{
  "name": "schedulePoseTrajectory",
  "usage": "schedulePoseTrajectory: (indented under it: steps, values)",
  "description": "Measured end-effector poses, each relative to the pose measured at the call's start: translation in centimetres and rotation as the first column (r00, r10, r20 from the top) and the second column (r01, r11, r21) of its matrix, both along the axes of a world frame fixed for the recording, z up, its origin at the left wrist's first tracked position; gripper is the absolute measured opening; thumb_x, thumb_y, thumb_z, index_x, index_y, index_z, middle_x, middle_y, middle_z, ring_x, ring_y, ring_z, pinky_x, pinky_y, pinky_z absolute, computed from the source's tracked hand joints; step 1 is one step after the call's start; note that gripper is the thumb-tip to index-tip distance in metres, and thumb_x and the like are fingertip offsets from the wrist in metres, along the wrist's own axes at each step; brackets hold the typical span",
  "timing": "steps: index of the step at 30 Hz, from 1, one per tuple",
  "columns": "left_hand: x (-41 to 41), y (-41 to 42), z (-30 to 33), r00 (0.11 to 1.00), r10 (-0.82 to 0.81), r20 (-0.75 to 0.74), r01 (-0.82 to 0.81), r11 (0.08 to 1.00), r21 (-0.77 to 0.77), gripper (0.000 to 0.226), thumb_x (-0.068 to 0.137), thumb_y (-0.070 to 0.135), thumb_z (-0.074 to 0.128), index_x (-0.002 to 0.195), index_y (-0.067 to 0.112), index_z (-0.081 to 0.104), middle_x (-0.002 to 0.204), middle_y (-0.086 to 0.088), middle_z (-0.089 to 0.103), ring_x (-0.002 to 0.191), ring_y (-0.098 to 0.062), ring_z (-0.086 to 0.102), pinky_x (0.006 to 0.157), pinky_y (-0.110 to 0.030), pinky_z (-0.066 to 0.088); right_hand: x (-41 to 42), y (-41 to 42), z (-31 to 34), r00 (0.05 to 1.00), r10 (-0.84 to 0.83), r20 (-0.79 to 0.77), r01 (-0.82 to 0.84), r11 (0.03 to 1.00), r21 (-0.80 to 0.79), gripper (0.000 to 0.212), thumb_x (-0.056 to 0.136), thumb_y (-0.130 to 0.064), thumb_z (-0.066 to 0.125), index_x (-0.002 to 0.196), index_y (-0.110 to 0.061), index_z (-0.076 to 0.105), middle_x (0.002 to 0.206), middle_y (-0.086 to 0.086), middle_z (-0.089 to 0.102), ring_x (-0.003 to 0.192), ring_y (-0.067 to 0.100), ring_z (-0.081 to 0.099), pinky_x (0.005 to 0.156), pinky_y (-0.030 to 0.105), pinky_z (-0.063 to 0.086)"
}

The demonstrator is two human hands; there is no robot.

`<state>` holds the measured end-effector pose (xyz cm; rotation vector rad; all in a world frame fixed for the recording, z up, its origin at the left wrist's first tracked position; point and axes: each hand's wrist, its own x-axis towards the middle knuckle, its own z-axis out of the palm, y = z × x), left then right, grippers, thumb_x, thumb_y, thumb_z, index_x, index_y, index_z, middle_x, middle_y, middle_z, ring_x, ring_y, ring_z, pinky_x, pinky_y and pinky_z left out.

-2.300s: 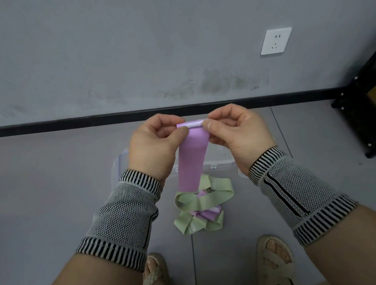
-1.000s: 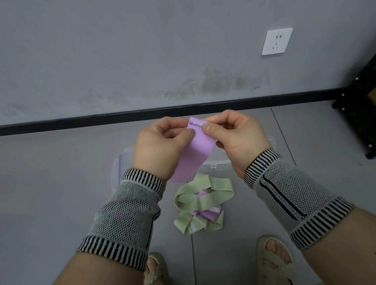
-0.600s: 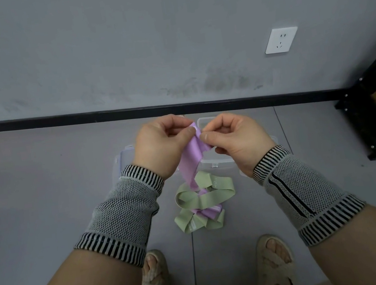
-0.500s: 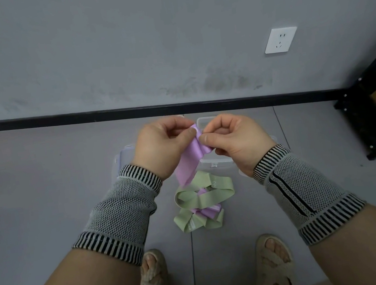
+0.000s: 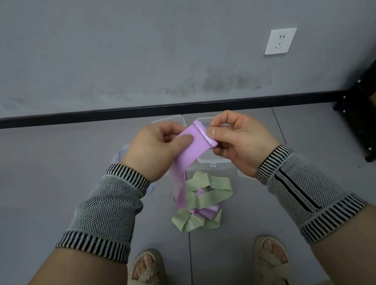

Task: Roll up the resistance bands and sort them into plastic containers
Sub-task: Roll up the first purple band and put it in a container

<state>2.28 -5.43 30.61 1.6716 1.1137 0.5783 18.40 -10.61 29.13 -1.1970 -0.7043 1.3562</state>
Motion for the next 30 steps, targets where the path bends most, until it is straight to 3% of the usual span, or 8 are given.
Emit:
schedulePoseTrajectory:
  steps: [5,9,11,14,18,23,27,30]
  values:
    - [-0.1,0.3,0.1,1.000,0.008,-0.027,-0.007,0.999,0.038,0.012,0.083,0.010,0.067,0.083,0.021,0.064,0.092,-0.011,0.071,0.079,-0.018,0.063,0.079,-0.036,0.052,-0.5,0.0,-0.4,0.992,-0.056,0.113,0.049,0.997,0.067,0.025,0.084,0.008,0.060,0.072,-0.013,0.054,0.056,-0.001,0.056,0.054,0.014,0.046,0.054,0.025,0.040]
    - [0.1,0.2,0.4,1.000,0.028,-0.011,-0.027,0.999,0.046,0.010,0.083,0.010,0.067,0.083,0.019,0.065,0.090,-0.011,0.071,0.079,-0.022,0.066,0.077,-0.038,0.054,-1.1,0.0,-0.6,0.963,-0.090,0.254,0.065,0.992,0.108,0.026,0.083,0.004,0.064,0.070,-0.017,0.055,0.058,-0.001,0.055,0.055,0.012,0.048,0.055,0.024,0.043]
    - [0.2,0.0,0.5,0.998,0.048,0.034,-0.050,0.998,0.044,0.004,0.082,0.013,0.069,0.084,0.013,0.066,0.088,-0.013,0.071,0.075,-0.017,0.063,0.074,-0.034,0.054,-1.3,0.0,-0.6,0.943,-0.103,0.317,0.063,0.989,0.137,0.025,0.083,0.002,0.066,0.070,-0.017,0.055,0.060,0.000,0.055,0.057,0.013,0.049,0.057,0.026,0.044]
    - [0.7,-0.1,0.3,0.993,0.093,0.074,-0.095,0.995,0.035,0.018,0.081,0.019,0.072,0.088,0.003,0.067,0.087,-0.016,0.071,0.073,-0.014,0.061,0.067,-0.027,0.051,-1.6,-0.1,-0.5,0.909,-0.114,0.400,0.044,0.983,0.180,0.025,0.082,0.002,0.067,0.071,-0.018,0.055,0.063,-0.002,0.057,0.059,0.009,0.053,0.059,0.022,0.047]
    - [0.4,0.3,0.4,0.987,0.136,0.084,-0.135,0.991,-0.016,0.016,0.082,0.019,0.070,0.084,0.003,0.068,0.081,-0.012,0.071,0.067,-0.009,0.060,0.064,-0.021,0.050,-1.7,-0.3,0.0,0.883,-0.036,0.468,-0.074,0.974,0.215,0.027,0.078,0.004,0.071,0.076,-0.021,0.061,0.073,-0.005,0.064,0.068,0.006,0.059,0.068,0.020,0.051]
    - [-0.7,0.6,0.6,0.997,0.074,-0.015,-0.074,0.997,0.016,0.015,0.086,0.021,0.065,0.073,0.015,0.066,0.062,0.006,0.061,0.049,0.005,0.050,0.052,-0.008,0.039,-0.3,-0.9,0.1,0.761,0.176,0.625,-0.320,0.939,0.125,0.065,0.072,-0.004,0.078,0.115,-0.044,0.051,0.098,0.001,0.062,0.085,0.019,0.061,0.074,0.029,0.054]
    - [-0.9,0.5,0.6,0.997,0.015,-0.070,-0.015,1.000,0.006,0.011,0.087,0.023,0.064,0.080,0.016,0.068,0.067,0.003,0.063,0.052,0.004,0.051,0.054,-0.008,0.040,-0.8,-1.1,-0.2,0.650,0.190,0.736,-0.380,0.920,0.097,0.073,0.070,-0.007,0.080,0.122,-0.045,0.045,0.087,-0.005,0.058,0.081,0.016,0.060,0.074,0.030,0.053]
    - [-0.9,0.4,0.6,0.997,-0.003,-0.075,0.004,1.000,0.002,0.010,0.088,0.023,0.064,0.080,0.018,0.067,0.065,0.005,0.063,0.050,0.006,0.051,0.052,-0.008,0.040,-1.1,-1.2,0.0,0.680,0.163,0.715,-0.351,0.928,0.122,0.063,0.070,-0.002,0.078,0.110,-0.045,0.052,0.078,-0.001,0.060,0.070,0.016,0.059,0.073,0.033,0.055]
